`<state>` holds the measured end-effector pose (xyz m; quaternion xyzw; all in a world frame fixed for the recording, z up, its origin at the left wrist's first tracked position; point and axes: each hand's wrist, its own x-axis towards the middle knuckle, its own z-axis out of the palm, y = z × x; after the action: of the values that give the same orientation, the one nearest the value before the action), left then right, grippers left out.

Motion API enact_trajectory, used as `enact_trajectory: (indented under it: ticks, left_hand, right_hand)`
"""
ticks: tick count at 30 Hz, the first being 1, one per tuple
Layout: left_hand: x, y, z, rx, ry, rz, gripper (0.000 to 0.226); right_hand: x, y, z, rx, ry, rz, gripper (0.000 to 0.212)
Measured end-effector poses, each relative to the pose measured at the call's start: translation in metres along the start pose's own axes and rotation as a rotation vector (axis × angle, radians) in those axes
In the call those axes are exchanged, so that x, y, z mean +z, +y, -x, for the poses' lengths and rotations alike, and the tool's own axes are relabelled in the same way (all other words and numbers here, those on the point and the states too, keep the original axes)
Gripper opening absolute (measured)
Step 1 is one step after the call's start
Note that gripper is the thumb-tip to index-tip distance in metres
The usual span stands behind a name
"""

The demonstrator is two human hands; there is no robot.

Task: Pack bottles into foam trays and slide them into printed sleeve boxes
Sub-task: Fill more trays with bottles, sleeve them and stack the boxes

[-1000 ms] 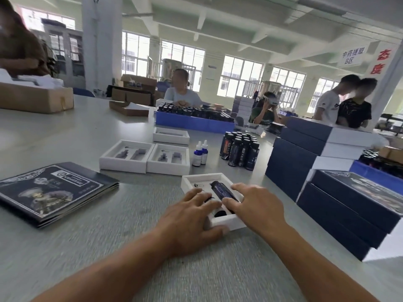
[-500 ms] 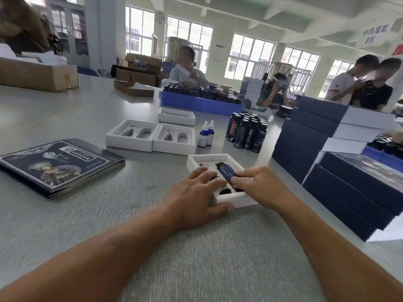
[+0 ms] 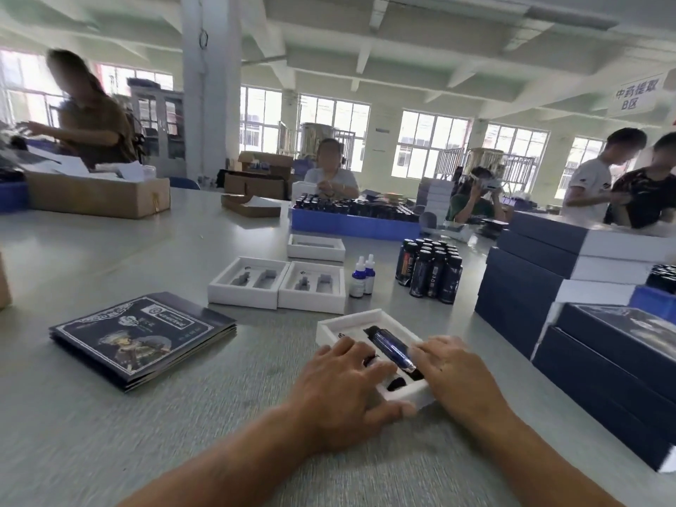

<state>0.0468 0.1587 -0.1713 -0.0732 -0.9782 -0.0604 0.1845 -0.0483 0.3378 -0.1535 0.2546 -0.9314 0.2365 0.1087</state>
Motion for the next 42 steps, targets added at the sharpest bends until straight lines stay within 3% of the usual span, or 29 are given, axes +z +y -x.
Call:
enact_trajectory:
  ticks: [3, 14, 18, 20, 22, 25, 27, 29, 32, 35, 38, 42]
  left_hand:
    - [-0.011, 0.003, 0.008, 0.020, 0.065, -0.118, 0.084]
    - [-0.028, 0.022, 0.011, 0.038, 0.042, -0.281, 0.095]
    - [-0.030, -0.005, 0.020, 0.054, 0.225, -0.194, 0.060]
    - [-0.041, -0.037, 0.030, -0.071, 0.363, -0.199, 0.050]
    - [-0.057, -0.078, 0.043, -0.338, 0.365, -0.250, 0.052]
    - [-0.070, -0.133, 0.067, -0.757, 0.107, -0.287, 0.060]
    - [-0.070, -0.146, 0.079, -0.893, -0.058, -0.254, 0.068]
    - [-0.064, -0.138, 0.083, -0.863, -0.131, -0.222, 0.075]
    - [-0.061, -0.099, 0.074, -0.640, -0.078, -0.125, 0.066]
    - [-0.057, -0.059, 0.058, -0.389, -0.005, 0.011, 0.045]
    - [-0.053, -0.042, 0.053, -0.363, 0.078, 0.173, 0.048]
    - [-0.047, -0.063, 0.063, -0.439, 0.161, -0.010, 0.042]
  right_hand:
    - [0.005, -0.005, 0.002, 0.035, 0.138, 0.032, 0.039]
    - [0.004, -0.001, 0.009, 0.059, 0.036, -0.113, 0.045]
    - [0.004, -0.003, 0.009, 0.081, -0.006, -0.127, 0.057]
    - [0.007, -0.002, 0.005, 0.083, 0.000, -0.130, 0.058]
    - [0.012, 0.002, -0.001, 0.078, 0.014, -0.125, 0.047]
    - [0.018, 0.007, -0.008, 0.060, 0.035, -0.108, 0.031]
    - [0.017, 0.008, -0.011, 0.055, 0.031, -0.091, 0.026]
    - [0.014, 0.006, -0.013, 0.061, 0.008, -0.047, 0.023]
    - [0.012, 0.014, -0.015, 0.098, 0.022, 0.018, 0.022]
    - [0.026, 0.059, -0.028, 0.161, 0.069, -0.013, 0.065]
    - [0.029, 0.098, -0.038, 0.226, 0.094, -0.046, 0.094]
    - [0.011, 0.072, -0.029, 0.243, 0.089, 0.006, 0.090]
